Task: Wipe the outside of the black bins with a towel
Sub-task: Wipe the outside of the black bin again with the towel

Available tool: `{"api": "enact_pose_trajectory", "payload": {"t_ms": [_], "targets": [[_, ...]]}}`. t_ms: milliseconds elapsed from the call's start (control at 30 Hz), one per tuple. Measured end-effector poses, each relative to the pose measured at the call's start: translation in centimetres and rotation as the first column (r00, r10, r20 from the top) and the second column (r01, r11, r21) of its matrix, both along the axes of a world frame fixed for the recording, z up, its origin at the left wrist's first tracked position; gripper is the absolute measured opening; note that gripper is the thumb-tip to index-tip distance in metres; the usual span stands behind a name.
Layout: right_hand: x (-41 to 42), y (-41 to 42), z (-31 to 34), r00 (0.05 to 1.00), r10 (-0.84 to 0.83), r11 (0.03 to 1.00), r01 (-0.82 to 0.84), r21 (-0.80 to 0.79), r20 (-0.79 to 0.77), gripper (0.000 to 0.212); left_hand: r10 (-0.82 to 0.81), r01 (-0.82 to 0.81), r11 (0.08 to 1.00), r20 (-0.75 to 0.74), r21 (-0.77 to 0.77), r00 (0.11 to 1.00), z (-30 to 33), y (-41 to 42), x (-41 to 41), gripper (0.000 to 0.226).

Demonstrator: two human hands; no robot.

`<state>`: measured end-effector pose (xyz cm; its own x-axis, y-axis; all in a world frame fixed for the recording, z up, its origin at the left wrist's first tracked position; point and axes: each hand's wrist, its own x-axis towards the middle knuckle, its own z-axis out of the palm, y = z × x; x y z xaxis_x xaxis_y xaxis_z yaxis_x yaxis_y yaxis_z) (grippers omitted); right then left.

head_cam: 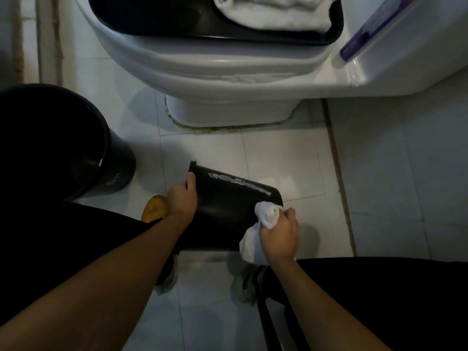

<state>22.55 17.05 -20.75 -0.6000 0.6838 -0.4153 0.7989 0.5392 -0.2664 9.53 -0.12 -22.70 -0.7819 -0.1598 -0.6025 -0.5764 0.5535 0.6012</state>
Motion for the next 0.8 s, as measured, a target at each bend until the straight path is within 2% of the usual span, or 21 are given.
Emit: {"api": "enact_pose_trajectory", "payload": {"t_ms": [133,200,267,300,367,433,500,567,633,800], "targets": [[-0.5,-0.2,0.3,0.998,-0.041,0.999,0.04,-0.023,-0.041,0.033,-0.005,0.006,1.0,0.03,-0.007,1.0,-0.2,-0.1,0.3,0.059],[-2.4,1.4,-0.1,0.98,-0.196,0.978,0.193,-0.078,-0.039,0.036,0.046,-0.046,0.999,0.041,-0.003,0.998,-0.4,-0.5,0.7,0.059],[-4.4,3.2,-0.3,0.906,-0.424,0.895,0.42,-0.148,0.009,0.04,0.07,-0.07,0.998,0.025,0.003,0.997,-0.5,-0.6,1.0,0.059],[-5.0,3.9,-0.3,0.888,-0.457,0.877,0.459,-0.146,0.045,0.039,0.068,-0.068,0.998,0.02,0.005,0.997,-0.4,-0.5,1.2,0.059],[-5.4,3.5,0.2,0.932,-0.339,0.935,0.349,-0.066,0.125,0.037,0.076,-0.076,0.997,-0.004,-0.012,0.997,-0.4,-0.5,1.5,0.059],[-5.1,1.2,0.8,0.988,-0.088,0.996,0.087,0.016,0.125,0.038,0.087,-0.089,0.995,-0.041,-0.037,0.995,-0.4,-0.6,2.0,0.058],[-5.0,-1.3,1.1,0.988,0.146,0.989,-0.147,0.004,0.046,0.041,0.085,-0.088,0.995,-0.052,-0.052,0.995,-0.3,-0.7,2.4,0.057],[-5.4,-2.7,0.9,0.961,0.276,0.96,-0.277,-0.049,-0.019,0.039,0.077,-0.08,0.996,-0.056,-0.05,0.995,-0.1,-0.7,2.5,0.056],[-6.2,-2.3,0.7,0.965,0.261,0.959,-0.262,-0.109,-0.025,0.037,0.083,-0.085,0.996,-0.061,-0.037,0.995,0.3,-0.5,2.2,0.055],[-4.9,1.6,0.8,0.993,-0.101,0.988,0.108,-0.114,0.065,0.041,0.094,-0.098,0.993,-0.066,-0.062,0.993,0.8,-0.2,2.7,0.054]]}}
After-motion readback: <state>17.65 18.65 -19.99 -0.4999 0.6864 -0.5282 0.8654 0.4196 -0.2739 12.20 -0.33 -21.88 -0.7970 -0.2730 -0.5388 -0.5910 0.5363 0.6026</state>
